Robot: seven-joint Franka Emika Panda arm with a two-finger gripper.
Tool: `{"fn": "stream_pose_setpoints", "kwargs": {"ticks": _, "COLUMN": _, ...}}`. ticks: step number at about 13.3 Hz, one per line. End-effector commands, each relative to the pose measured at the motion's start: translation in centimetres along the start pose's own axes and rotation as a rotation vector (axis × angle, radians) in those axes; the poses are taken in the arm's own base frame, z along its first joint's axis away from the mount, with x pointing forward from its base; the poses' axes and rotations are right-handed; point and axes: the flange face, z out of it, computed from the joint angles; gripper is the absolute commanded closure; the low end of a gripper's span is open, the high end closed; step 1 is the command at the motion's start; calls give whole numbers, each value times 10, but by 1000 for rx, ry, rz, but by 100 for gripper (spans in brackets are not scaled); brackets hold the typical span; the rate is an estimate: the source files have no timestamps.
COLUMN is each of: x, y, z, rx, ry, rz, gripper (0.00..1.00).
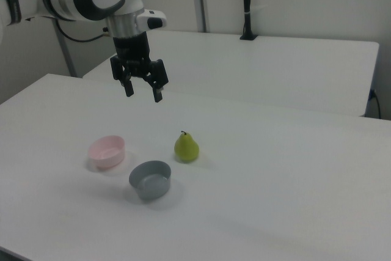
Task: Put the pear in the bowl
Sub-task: 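Move the open gripper down toward the green pear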
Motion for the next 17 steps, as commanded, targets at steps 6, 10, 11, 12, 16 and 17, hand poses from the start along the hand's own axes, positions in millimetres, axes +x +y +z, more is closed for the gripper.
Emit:
{"fn": "stream_pose_setpoints", "kwargs": {"ticks": 6, "x": -5, "y": 12, "z": -10, "rx": 6, "ry": 18, "rz": 57, "gripper": 0}}
{"fn": "stream_pose_setpoints", "kwargs": {"ticks": 10, "x": 1, "y": 11, "z": -5, "rx": 0, "ry": 15, "rz": 54, "gripper": 0}}
{"fn": "stream_pose_setpoints", "kwargs": {"ticks": 11, "x": 6, "y": 9, "z": 5, "rx": -3, "ry": 1, "rz": 41, "gripper": 0}}
{"fn": "stream_pose_setpoints", "kwargs": {"ticks": 12, "x": 16, "y": 7, "z": 14, "rx": -15, "ry": -12, "rz": 24, "gripper": 0}}
{"fn": "stream_pose_setpoints", "kwargs": {"ticks": 16, "x": 56, "y": 20, "z": 57, "rx": -53, "ry": -6, "rz": -5, "gripper": 0}}
{"fn": "stream_pose_setpoints", "kwargs": {"ticks": 17, "x": 65, "y": 22, "z": 68, "rx": -63, "ry": 14, "rz": -5, "gripper": 0}}
